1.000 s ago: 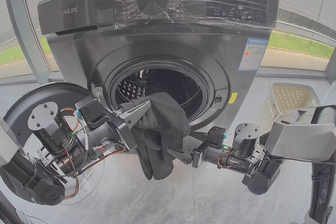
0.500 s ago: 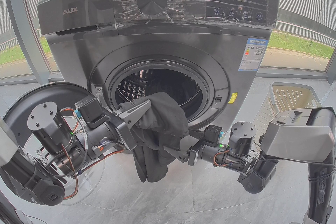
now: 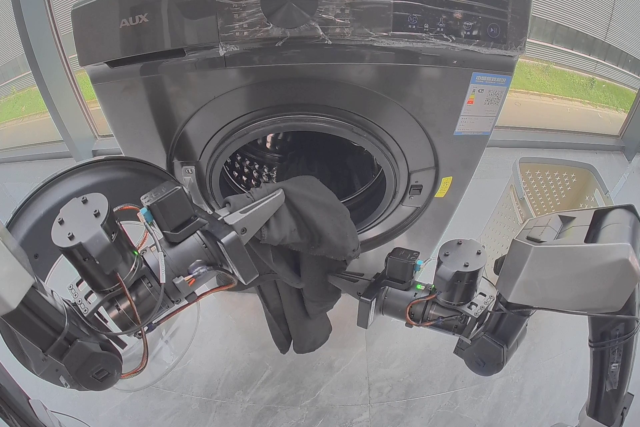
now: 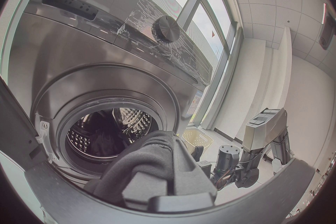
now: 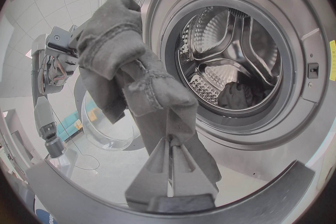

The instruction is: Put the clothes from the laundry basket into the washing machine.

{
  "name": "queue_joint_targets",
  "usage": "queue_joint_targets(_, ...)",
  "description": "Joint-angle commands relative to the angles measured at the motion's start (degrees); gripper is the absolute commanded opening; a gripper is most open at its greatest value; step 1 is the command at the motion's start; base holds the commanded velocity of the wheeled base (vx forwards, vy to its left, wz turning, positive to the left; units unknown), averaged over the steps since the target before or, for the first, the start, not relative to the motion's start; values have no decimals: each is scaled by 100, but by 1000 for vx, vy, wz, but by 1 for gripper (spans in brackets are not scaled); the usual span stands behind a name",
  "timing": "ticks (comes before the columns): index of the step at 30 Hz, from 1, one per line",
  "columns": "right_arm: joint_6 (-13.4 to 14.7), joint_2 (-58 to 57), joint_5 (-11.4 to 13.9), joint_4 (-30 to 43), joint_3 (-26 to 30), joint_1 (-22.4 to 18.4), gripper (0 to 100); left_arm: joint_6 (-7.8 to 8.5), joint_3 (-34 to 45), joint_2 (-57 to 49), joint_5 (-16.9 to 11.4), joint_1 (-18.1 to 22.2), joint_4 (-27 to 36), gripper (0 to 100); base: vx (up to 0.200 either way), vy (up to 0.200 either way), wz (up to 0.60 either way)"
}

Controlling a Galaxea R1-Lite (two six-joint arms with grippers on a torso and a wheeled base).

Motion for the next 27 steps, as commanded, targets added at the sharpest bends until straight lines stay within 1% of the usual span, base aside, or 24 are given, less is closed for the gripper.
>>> queue_joint_targets(1, -1, -502, 26, 3, 423, -10, 0, -30, 2, 11, 1, 23, -4, 0, 0, 0, 0)
queue_joint_targets(2, -1, -581, 26, 3, 494, -10, 0, -30, 2, 11, 1, 32, -4, 0, 0, 0, 0)
queue_joint_targets(5, 8, -1038, 26, 11, 933, -10, 0, -30, 10, 11, 1, 146, -4, 0, 0, 0, 0)
queue_joint_targets(8, -9, -1231, 8, 11, 1223, -1, 0, -39, 10, 28, 1, 190, -4, 0, 0, 0, 0)
queue_joint_targets(13, -9, -1205, -36, 3, 1408, -1, 0, -57, 10, 37, 1, 172, -4, 0, 0, 0, 0)
queue_joint_targets(18, -9, -1205, -133, 3, 1425, -10, 0, -92, 19, 46, 1, 181, -4, 0, 0, 0, 0)
queue_joint_targets(19, -9, -1240, -326, 3, 1425, -36, 0, -136, 19, 37, 1, 181, 5, 0, 0, 0, 0)
queue_joint_targets(21, -9, -1257, -484, 3, 1434, -71, 0, -136, 28, 28, 1, 181, -4, 0, 0, 0, 0)
queue_joint_targets(22, -53, -1293, -625, -6, 1469, -141, 0, -145, 46, 11, -7, 155, -4, 0, 0, 0, 0)
queue_joint_targets(23, -53, -1293, -625, -6, 1469, -141, 0, -145, 46, 11, -7, 155, -4, 0, 0, 0, 0)
queue_joint_targets(24, -229, -1442, -748, 3, 1487, -273, 0, -189, 107, -7, -34, 128, -4, 0, 0, 0, 0)
queue_joint_targets(25, -282, -1574, -739, 3, 1495, -326, 0, -233, 134, -16, -34, 111, -4, 0, 0, 0, 0)
queue_joint_targets(27, -282, -1732, -739, 3, 1504, -352, 0, -250, 151, -33, -43, 67, -4, 0, 0, 0, 0)
